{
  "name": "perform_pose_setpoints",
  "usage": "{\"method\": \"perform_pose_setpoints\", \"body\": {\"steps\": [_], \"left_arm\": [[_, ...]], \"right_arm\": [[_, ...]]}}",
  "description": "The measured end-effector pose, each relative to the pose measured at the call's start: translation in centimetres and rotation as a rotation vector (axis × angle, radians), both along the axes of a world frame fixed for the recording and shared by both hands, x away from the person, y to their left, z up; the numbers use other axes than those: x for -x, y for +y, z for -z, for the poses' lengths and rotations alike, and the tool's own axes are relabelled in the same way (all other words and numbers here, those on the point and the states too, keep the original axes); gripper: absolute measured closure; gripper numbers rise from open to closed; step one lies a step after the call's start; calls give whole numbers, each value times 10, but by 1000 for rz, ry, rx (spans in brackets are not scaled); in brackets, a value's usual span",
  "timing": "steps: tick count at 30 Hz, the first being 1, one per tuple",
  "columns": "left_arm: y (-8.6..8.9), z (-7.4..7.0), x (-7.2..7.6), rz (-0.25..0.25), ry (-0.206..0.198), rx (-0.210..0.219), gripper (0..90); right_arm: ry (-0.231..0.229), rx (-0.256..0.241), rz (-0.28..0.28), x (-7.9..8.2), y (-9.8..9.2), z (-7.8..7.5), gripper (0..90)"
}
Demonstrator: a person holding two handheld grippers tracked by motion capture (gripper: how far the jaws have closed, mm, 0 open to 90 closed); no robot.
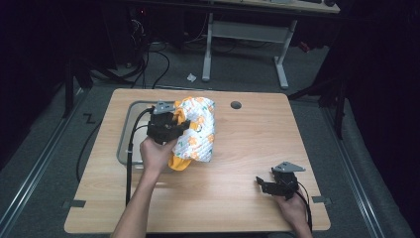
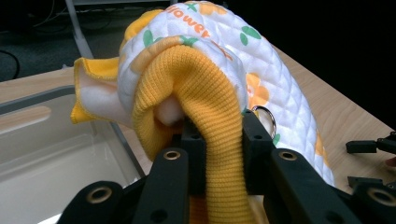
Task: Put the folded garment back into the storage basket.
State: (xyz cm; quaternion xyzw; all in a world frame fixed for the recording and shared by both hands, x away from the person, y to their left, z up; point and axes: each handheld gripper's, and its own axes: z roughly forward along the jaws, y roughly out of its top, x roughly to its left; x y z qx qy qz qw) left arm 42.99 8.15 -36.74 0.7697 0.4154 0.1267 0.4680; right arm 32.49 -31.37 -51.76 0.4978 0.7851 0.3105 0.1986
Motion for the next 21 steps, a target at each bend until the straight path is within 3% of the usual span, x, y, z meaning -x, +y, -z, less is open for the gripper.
{"method": "perform_pose_setpoints", "body": {"steps": [21], "left_arm": [[37, -7, 3, -91, 4, -21, 755]], "right_arm": [[-1, 1, 0, 0, 0, 0, 248]]}}
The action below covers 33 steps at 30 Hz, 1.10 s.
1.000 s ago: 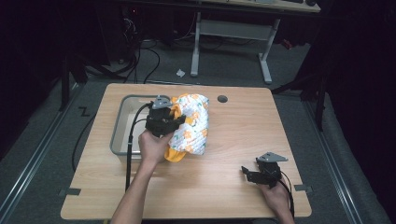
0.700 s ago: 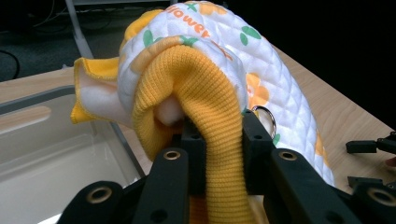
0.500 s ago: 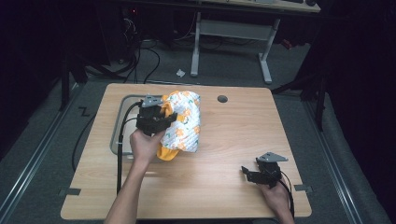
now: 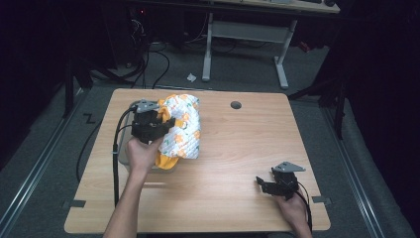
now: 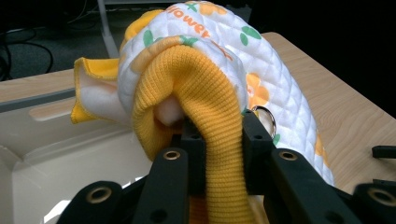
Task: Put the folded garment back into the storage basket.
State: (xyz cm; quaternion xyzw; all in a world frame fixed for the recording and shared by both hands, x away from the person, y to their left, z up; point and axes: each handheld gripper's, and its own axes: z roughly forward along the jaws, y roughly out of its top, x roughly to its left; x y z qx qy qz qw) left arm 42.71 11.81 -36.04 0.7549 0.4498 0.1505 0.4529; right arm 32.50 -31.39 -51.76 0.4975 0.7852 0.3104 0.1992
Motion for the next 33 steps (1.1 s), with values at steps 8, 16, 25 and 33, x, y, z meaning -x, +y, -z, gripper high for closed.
{"method": "perform_pose_setpoints", "body": {"steps": [8, 16, 25, 33], "left_arm": [[15, 3, -2, -29, 13, 7, 755], [27, 8, -3, -50, 31, 9, 754], [37, 12, -9, -73, 45, 13, 754], [43, 18, -15, -90, 64, 3, 753]], "right_arm": [[0, 0, 0, 0, 0, 0, 248], [0, 0, 2, 0, 0, 0, 248], [1, 0, 4, 0, 0, 0, 248], [0, 0, 4, 0, 0, 0, 248]]}}
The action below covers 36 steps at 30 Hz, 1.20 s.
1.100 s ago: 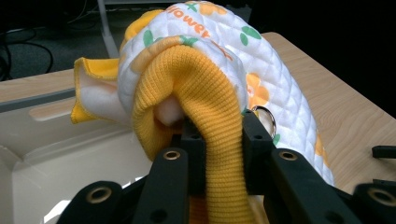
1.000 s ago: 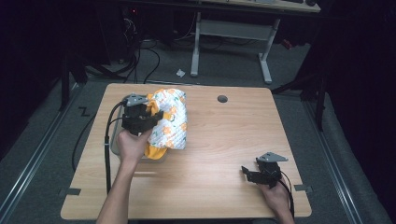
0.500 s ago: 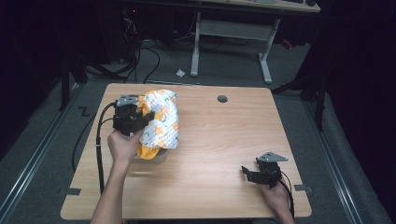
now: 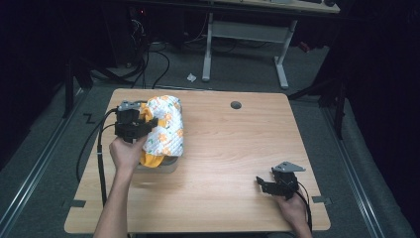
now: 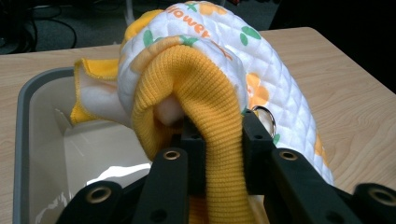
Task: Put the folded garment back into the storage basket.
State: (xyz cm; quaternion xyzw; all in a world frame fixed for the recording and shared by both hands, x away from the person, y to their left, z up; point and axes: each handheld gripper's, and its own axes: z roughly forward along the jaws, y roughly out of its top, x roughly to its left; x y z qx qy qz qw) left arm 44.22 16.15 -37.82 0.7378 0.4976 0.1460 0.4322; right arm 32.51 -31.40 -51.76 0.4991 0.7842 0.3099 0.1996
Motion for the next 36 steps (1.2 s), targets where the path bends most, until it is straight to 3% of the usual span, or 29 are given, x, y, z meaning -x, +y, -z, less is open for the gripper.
{"method": "perform_pose_setpoints", "body": {"steps": [26, 36], "left_arm": [[11, 15, -10, -28, 26, -30, 748], [15, 34, -24, -58, 71, -34, 747]], "right_arm": [[1, 0, 2, 0, 0, 0, 248], [1, 0, 2, 0, 0, 0, 248]]}}
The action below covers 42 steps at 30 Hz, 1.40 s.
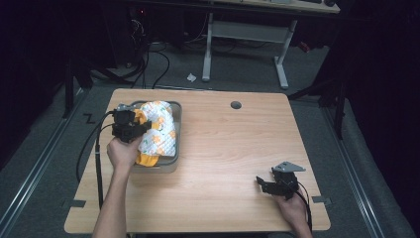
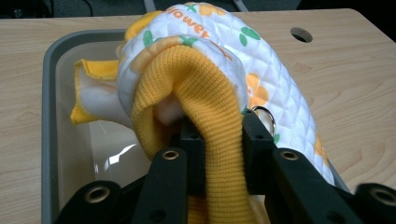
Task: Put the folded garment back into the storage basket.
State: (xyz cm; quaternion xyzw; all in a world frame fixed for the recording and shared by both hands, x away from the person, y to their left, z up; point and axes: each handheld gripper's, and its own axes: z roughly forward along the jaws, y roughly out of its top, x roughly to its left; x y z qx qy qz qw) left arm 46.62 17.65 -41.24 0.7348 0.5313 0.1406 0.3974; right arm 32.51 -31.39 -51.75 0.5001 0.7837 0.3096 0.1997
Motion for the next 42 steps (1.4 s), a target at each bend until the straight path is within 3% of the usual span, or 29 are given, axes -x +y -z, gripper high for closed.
{"method": "perform_pose_setpoints", "body": {"steps": [17, 24, 29, 32, 36, 42], "left_arm": [[-18, 22, -15, 12, 20, -71, 722], [-19, 26, -19, -2, 25, -76, 714], [-26, 37, -24, 13, 55, -126, 722], [-27, 38, -24, 12, 57, -134, 727], [-25, 37, -25, -16, 72, -115, 622], [-23, 30, -21, -36, 36, -126, 510]], "right_arm": [[0, 0, 0, 0, 0, 0, 248], [0, 0, 0, 0, 0, 0, 248], [0, 0, 0, 0, 0, 0, 248], [0, 0, 0, 0, 0, 0, 248], [0, 0, 0, 0, 0, 0, 248], [0, 0, 0, 0, 0, 0, 248]]}}
